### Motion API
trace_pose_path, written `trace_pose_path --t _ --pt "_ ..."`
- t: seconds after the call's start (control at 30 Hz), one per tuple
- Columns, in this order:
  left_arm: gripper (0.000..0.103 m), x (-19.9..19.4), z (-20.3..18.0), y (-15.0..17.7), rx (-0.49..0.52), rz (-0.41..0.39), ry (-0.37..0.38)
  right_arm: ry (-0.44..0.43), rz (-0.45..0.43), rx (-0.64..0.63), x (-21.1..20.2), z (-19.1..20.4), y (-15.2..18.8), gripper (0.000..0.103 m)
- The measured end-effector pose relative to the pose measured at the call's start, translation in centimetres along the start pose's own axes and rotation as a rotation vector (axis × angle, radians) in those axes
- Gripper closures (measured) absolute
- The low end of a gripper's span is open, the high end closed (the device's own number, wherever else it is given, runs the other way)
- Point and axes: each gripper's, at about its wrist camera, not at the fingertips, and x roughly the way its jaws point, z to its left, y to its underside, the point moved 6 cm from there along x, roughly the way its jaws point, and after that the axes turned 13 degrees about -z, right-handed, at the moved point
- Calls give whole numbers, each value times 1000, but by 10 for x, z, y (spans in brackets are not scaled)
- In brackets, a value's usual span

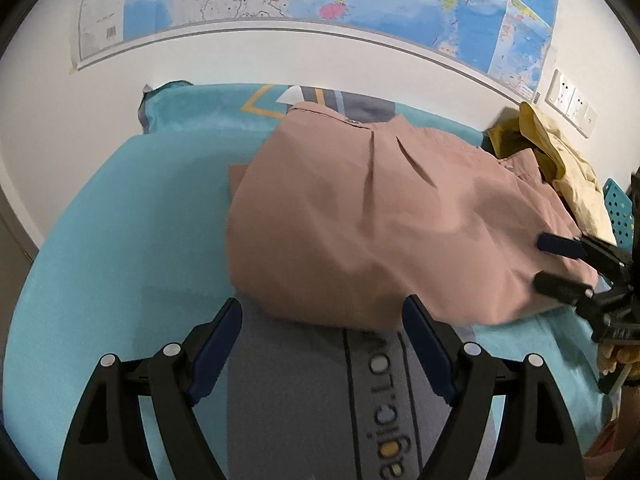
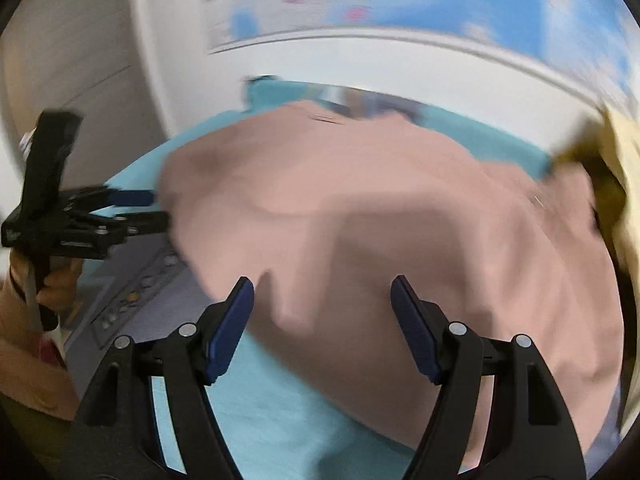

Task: Fold large clothes

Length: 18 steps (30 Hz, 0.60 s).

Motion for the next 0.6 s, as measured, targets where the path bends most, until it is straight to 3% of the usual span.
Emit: trace_pose_path --t 0.07,0.17,0.33,0.43,0.5,0.6 --pt "24 13 5 -3 -18 23 2 44 24 81 0 -25 10 33" --pt "22 34 12 -3 -36 63 -23 22 6 210 -17 -50 16 39" --pt "23 20 14 -20 -2 0 -97 117 -108 277 -73 -82 17 38" --pt "23 3 18 -34 13 -85 -139 221 -71 350 -85 -115 35 46" --pt "23 4 15 -38 32 -91 -130 242 -40 398 -82 -131 48 62" --pt "23 14 9 -42 73 -74 -139 241 -15 387 -82 -132 51 60"
